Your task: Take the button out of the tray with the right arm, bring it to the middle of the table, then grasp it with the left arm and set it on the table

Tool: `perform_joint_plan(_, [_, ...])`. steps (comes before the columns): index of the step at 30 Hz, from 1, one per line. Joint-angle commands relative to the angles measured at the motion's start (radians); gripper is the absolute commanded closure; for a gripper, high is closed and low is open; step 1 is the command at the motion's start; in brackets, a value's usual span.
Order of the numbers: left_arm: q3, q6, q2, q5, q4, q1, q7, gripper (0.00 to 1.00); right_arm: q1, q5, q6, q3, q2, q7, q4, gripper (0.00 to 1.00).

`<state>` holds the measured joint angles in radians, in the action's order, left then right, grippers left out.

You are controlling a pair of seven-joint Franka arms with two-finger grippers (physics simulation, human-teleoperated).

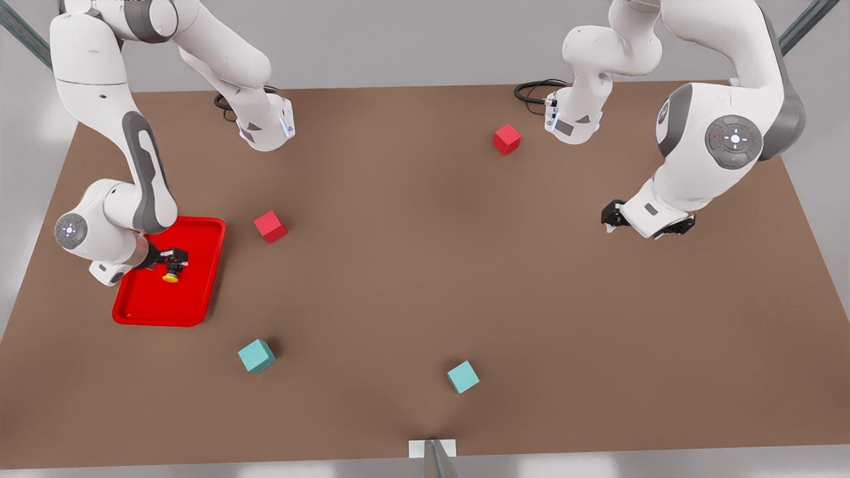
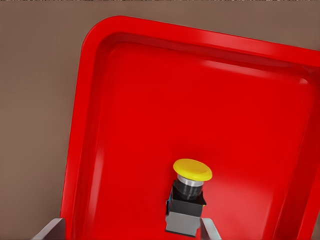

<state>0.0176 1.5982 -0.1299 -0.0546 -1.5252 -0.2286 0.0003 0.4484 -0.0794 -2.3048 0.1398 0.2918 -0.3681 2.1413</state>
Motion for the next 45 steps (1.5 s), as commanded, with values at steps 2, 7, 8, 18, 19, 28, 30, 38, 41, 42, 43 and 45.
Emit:
perform_joint_plan(2, [-0.001, 0.008, 0.001, -0.001, 0.000, -0.001, 0.000, 0.00, -0.005, -0.002, -0.030, 0.000, 0.035, 0.032, -0.023, 0.00])
perform_joint_plan(7, [-0.001, 0.008, -0.001, -0.001, 0.000, -0.001, 0.000, 0.00, -0.008, -0.002, -0.048, 0.000, 0.053, 0.034, -0.014, 0.00])
perform_joint_plan(8, [-0.001, 0.009, -0.001, -0.001, 0.000, -0.001, 0.000, 0.00, -0.007, -0.003, -0.051, 0.000, 0.056, 0.034, -0.015, 0.00])
perform_joint_plan(18, [-0.001, 0.026, -0.004, 0.001, -0.010, -0.001, 0.001, 0.00, 0.027, -0.033, -0.104, -0.002, 0.107, 0.012, -0.029, 0.00])
perform_joint_plan(19, [-0.001, 0.026, -0.004, 0.001, -0.012, -0.001, 0.000, 0.00, 0.033, -0.034, -0.107, -0.003, 0.107, 0.009, -0.029, 0.00])
perform_joint_plan(28, [-0.001, 0.034, -0.019, 0.001, -0.015, -0.001, 0.001, 0.00, 0.044, -0.034, -0.150, -0.002, 0.167, -0.006, -0.037, 0.00])
perform_joint_plan(30, [-0.001, 0.039, -0.024, 0.001, -0.015, -0.001, 0.001, 0.00, 0.046, -0.034, -0.151, -0.002, 0.171, -0.008, -0.044, 0.00])
perform_joint_plan(38, [-0.001, 0.046, -0.027, 0.001, -0.015, -0.001, 0.000, 0.00, 0.053, -0.036, -0.153, -0.003, 0.188, -0.012, -0.063, 0.00])
perform_joint_plan(41, [-0.001, 0.049, -0.028, 0.001, -0.023, -0.001, 0.001, 0.00, 0.053, -0.036, -0.153, -0.003, 0.193, -0.012, -0.064, 0.00])
perform_joint_plan(42, [-0.001, 0.049, -0.050, -0.001, -0.020, -0.008, 0.001, 0.00, 0.053, -0.036, -0.153, -0.003, 0.194, -0.011, -0.064, 0.00])
perform_joint_plan(43, [0.001, 0.060, -0.056, 0.001, -0.020, -0.006, 0.001, 0.00, 0.053, -0.036, -0.153, -0.002, 0.195, -0.011, -0.066, 0.00])
perform_joint_plan(45, [0.001, 0.055, -0.059, 0.001, -0.020, -0.008, -0.002, 0.00, 0.053, -0.036, -0.153, -0.002, 0.196, -0.011, -0.066, 0.00])
